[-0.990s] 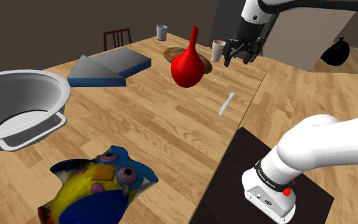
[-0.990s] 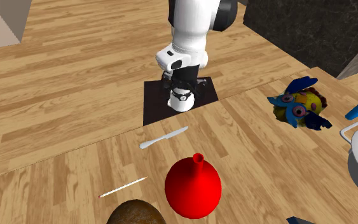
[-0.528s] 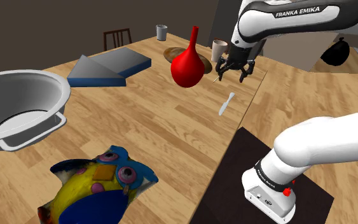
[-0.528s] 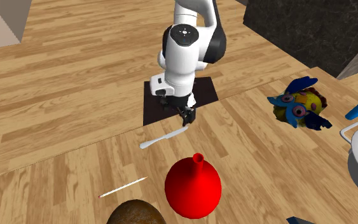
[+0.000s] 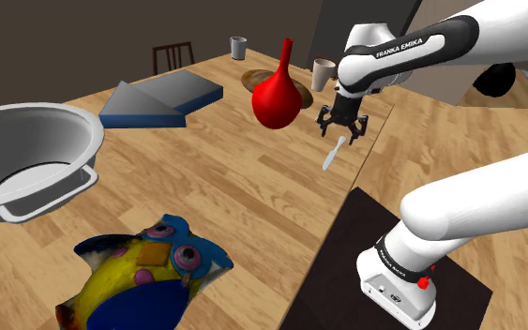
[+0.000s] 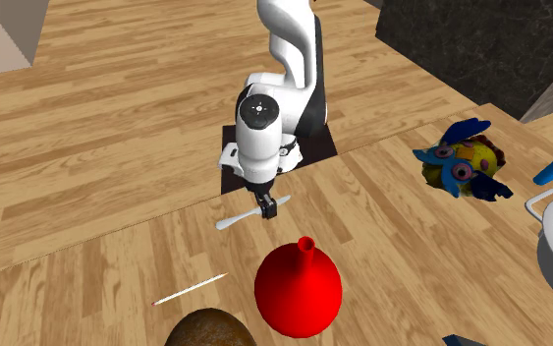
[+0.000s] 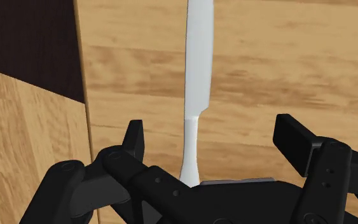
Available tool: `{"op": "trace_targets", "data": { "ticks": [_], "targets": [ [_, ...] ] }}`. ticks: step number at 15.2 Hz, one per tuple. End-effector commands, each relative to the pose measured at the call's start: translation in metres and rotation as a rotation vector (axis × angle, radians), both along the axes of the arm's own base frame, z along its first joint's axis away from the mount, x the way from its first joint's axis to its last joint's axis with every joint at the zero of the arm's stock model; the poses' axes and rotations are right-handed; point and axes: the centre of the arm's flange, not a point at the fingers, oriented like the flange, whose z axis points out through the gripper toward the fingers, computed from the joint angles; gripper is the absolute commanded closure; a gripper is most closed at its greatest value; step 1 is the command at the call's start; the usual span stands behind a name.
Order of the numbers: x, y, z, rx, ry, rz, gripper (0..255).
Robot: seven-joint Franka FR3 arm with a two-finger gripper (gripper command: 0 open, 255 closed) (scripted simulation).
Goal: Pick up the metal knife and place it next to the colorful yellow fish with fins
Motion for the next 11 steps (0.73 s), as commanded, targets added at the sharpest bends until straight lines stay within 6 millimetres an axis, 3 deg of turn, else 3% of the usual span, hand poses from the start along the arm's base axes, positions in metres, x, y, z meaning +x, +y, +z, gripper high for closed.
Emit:
{"op": "trace_targets", "data": {
  "ticks": [1,7,11],
  "targets": [
    [-0.002,-0.003,-0.014,0.000,0.001,-0.029,0],
    [-0.005,-0.004,-0.044,0.000,0.001,-0.029,0],
    [-0.005,-0.004,-0.044,0.000,0.001,-0.029,0]
  ]
}}
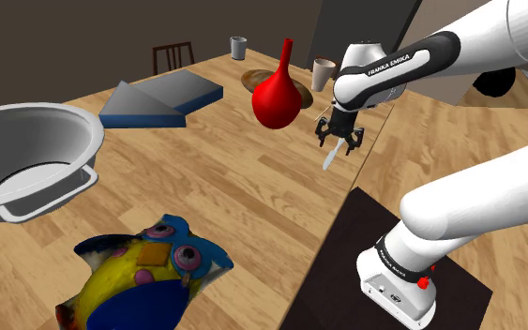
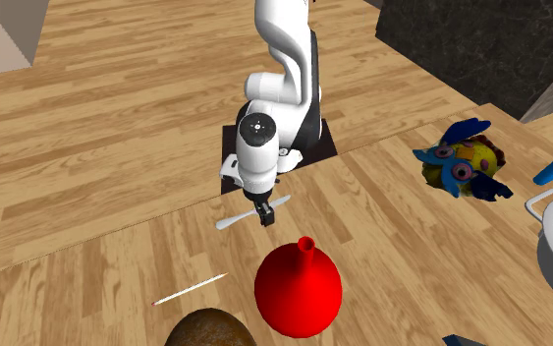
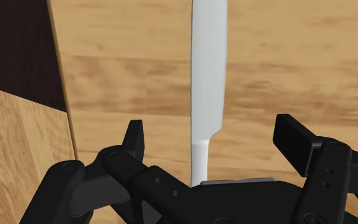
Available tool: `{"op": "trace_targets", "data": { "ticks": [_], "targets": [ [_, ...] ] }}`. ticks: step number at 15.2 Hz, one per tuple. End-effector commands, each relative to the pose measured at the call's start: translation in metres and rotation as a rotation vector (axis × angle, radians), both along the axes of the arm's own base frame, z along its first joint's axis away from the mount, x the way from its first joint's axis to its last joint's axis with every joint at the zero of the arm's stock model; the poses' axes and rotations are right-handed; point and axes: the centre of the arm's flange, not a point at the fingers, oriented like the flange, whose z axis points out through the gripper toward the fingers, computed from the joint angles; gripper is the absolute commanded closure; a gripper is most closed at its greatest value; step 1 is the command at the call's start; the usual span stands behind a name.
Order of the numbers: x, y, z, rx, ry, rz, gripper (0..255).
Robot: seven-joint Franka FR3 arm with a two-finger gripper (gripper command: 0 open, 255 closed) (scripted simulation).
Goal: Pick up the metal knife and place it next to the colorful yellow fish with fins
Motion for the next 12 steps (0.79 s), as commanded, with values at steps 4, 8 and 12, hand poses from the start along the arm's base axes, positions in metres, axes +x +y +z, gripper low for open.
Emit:
{"op": "trace_targets", "data": {
  "ticks": [4,8,12],
  "targets": [
    [0.0000,0.0000,-0.0003,0.000,0.000,0.000,255],
    [0.0001,-0.0002,-0.0003,0.000,0.000,0.000,255],
    [-0.0003,0.0004,-0.0008,0.000,0.000,0.000,255]
  ]
}}
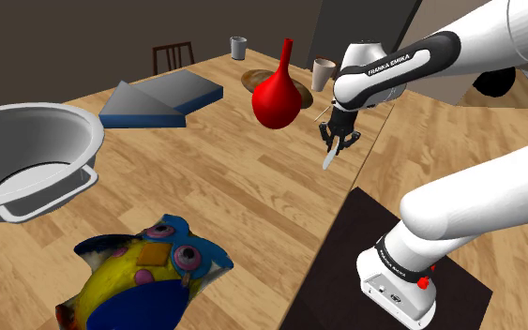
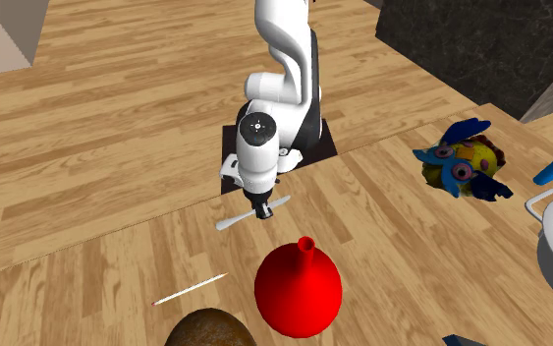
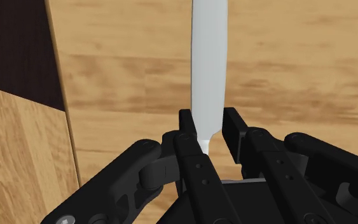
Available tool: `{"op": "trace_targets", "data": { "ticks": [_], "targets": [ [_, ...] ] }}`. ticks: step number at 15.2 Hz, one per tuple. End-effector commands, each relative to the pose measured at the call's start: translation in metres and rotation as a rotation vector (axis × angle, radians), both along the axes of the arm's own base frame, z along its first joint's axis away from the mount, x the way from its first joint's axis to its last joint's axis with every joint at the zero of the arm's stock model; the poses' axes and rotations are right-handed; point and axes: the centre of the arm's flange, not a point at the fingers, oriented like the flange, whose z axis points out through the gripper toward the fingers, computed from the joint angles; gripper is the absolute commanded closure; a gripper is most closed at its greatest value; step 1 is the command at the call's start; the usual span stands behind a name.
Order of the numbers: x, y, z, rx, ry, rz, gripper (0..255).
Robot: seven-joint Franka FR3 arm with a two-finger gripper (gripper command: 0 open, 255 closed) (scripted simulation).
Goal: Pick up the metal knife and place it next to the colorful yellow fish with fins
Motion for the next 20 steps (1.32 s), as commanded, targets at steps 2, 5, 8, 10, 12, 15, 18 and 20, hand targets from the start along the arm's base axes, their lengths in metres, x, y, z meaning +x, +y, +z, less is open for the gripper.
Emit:
{"op": "trace_targets", "data": {
  "ticks": [2,5,8,10,12,15,18,20],
  "targets": [
    [-0.001,0.000,0.004,0.001,0.005,-0.001,255],
    [-0.001,0.000,0.020,0.001,0.005,-0.001,255],
    [-0.001,0.000,0.036,0.001,0.005,-0.001,255],
    [-0.001,0.000,0.046,0.001,0.005,-0.001,255],
    [-0.001,0.000,0.057,0.001,0.005,-0.001,255],
    [-0.001,0.000,0.073,0.001,0.005,-0.001,255],
    [-0.001,0.000,0.088,0.001,0.005,-0.001,255],
    [-0.001,0.000,0.099,0.001,0.005,-0.001,255]
  ]
}}
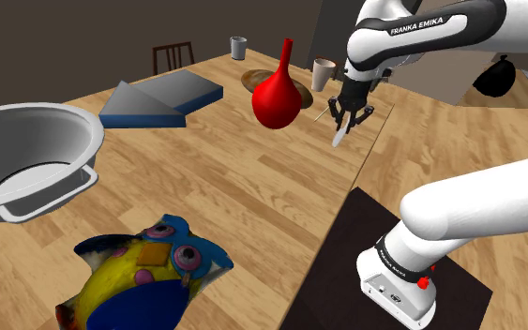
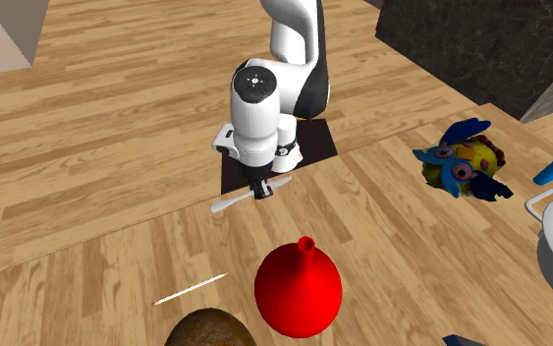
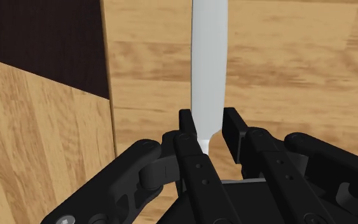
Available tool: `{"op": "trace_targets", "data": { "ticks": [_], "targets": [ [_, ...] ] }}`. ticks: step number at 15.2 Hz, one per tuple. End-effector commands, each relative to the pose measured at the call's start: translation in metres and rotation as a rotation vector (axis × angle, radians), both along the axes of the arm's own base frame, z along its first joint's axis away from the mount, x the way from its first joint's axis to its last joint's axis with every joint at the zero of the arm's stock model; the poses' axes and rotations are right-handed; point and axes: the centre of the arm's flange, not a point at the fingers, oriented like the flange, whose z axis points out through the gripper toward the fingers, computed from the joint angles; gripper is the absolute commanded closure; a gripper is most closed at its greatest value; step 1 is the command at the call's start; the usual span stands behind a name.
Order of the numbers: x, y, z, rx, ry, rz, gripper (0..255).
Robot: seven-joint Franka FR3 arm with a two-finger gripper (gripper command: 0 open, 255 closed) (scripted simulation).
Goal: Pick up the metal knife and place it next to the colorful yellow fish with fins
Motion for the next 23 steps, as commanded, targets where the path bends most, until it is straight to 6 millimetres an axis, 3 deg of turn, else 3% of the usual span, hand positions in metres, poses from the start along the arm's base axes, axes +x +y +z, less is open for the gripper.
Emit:
{"op": "trace_targets", "data": {
  "ticks": [1,23],
  "targets": [
    [-0.001,-0.001,0.011,0.000,0.000,0.000,255],
    [-0.001,-0.001,0.127,0.000,0.000,0.000,255]
  ]
}}
